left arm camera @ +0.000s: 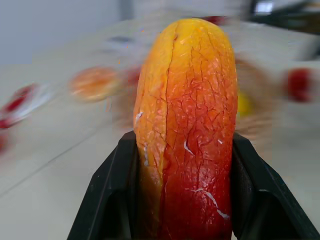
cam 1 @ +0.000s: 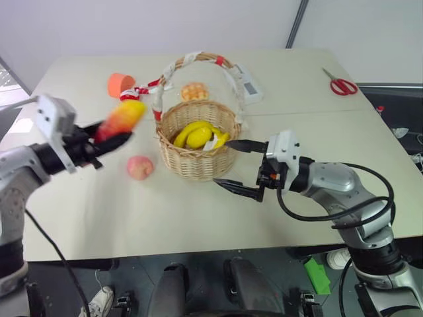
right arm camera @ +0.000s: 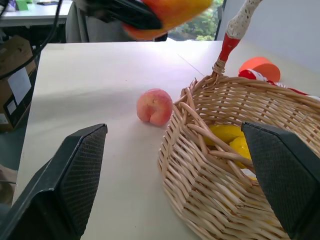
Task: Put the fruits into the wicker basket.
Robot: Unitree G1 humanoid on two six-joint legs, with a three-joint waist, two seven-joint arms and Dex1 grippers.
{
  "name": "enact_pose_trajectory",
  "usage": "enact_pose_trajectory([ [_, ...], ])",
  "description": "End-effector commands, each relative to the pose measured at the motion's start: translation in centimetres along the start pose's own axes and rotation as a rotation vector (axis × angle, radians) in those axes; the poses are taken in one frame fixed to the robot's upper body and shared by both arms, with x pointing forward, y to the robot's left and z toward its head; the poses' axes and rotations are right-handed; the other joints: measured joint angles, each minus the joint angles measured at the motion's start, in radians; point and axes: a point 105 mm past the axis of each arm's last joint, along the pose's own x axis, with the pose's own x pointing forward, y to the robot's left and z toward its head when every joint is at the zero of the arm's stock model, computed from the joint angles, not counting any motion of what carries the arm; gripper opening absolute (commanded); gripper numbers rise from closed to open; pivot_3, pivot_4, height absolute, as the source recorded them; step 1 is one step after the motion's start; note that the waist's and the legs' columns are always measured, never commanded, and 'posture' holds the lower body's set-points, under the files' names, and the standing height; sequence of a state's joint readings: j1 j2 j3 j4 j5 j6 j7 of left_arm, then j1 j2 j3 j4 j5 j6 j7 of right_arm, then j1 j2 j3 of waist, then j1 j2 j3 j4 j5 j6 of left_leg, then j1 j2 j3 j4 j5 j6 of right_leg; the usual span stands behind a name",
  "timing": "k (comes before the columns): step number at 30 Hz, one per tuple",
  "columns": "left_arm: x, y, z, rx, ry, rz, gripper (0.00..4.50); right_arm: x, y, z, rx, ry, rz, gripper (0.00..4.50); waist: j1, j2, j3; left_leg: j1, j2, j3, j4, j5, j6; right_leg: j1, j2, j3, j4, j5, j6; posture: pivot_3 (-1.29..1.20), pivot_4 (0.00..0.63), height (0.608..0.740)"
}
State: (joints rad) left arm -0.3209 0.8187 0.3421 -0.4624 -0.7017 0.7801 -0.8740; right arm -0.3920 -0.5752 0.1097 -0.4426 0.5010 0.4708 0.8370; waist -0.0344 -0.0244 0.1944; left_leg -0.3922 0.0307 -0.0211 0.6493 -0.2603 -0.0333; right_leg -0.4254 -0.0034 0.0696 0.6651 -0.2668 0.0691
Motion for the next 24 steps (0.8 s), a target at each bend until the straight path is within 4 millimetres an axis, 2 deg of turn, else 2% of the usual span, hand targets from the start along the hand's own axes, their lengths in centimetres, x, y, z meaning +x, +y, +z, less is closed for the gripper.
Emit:
enact_pose_trajectory([
  [1,4.2,-0.7,1.6,0.071,-0.004,0.006,1.63,0.1,-0.3,1.4,-0.062,-0.046,0.002,4.5,0.004,0.0,0.0,0.0,-0.002,0.0,0.001,0.0,0.0,0.001,0.001,0.0,0.0,0.0,0.0,0.0,0.15,0.74],
  [5,8.4,0.3,1.5,0.119,0.052,0.072,1.63,0.3,-0.2,1.5,-0.065,-0.053,-0.003,4.5,-0.005,-0.001,-0.001,0.0,-0.002,0.0,0.002,0.0,0.0,0.001,0.004,0.001,-0.001,0.001,0.002,0.0,0.15,0.74],
  [9,10.6,0.8,1.3,0.101,0.06,0.069,1.63,0.0,-0.1,1.5,-0.064,-0.052,-0.032,4.5,-0.013,-0.001,0.0,0.0,0.0,0.0,0.0,0.0,0.0,-0.001,0.007,0.002,0.0,0.001,0.001,0.0,0.15,0.74],
  [14,10.3,1.3,1.8,0.06,0.028,0.06,4.15,-0.3,0.3,1.4,-0.053,-0.046,-0.049,4.5,-0.01,0.0,0.0,0.0,0.001,-0.001,-0.001,0.0,0.0,-0.002,0.008,0.002,0.001,0.001,0.0,0.0,0.15,0.74],
  [15,9.6,1.2,2.3,0.036,-0.006,0.045,4.43,-0.3,0.3,1.5,-0.052,-0.045,-0.051,4.5,-0.01,0.0,0.0,0.0,0.001,-0.001,-0.001,0.0,0.0,-0.002,0.008,0.002,0.001,0.001,0.0,0.0,0.15,0.74],
  [16,9.1,1.2,2.7,0.021,-0.029,0.034,4.43,-0.3,0.3,1.5,-0.051,-0.044,-0.052,4.5,-0.01,0.0,0.0,0.0,0.001,-0.001,0.0,0.0,0.0,-0.002,0.008,0.002,0.001,0.001,0.0,0.0,0.15,0.74],
  [18,6.6,1.4,3.7,0.019,-0.099,0.023,4.43,-0.3,0.2,1.5,-0.05,-0.042,-0.051,4.5,-0.013,0.0,0.0,0.0,0.001,0.0,0.0,0.0,0.0,-0.002,0.008,0.002,0.001,0.001,0.0,0.0,0.15,0.74],
  [20,4.5,1.9,3.6,0.008,-0.105,0.051,4.43,-0.3,0.2,1.6,-0.052,-0.042,-0.049,4.5,-0.017,0.0,0.0,0.0,0.002,0.0,-0.001,0.0,0.0,-0.002,0.008,0.002,0.001,0.001,0.0,0.0,0.15,0.74],
  [21,3.2,2.5,2.8,-0.012,-0.074,0.085,4.43,-0.2,0.1,1.6,-0.053,-0.042,-0.047,4.5,-0.017,0.0,0.0,0.001,0.002,0.0,-0.001,0.0,0.0,-0.002,0.008,0.002,0.001,0.0,0.0,0.0,0.15,0.74],
  [24,-1.3,5.2,-1.3,-0.053,0.124,0.298,4.43,0.0,0.0,1.7,-0.051,-0.046,-0.03,4.5,-0.022,0.0,0.0,0.001,0.002,0.0,-0.001,0.0,0.0,-0.002,0.008,0.002,0.001,0.0,0.0,0.0,0.15,0.74],
])
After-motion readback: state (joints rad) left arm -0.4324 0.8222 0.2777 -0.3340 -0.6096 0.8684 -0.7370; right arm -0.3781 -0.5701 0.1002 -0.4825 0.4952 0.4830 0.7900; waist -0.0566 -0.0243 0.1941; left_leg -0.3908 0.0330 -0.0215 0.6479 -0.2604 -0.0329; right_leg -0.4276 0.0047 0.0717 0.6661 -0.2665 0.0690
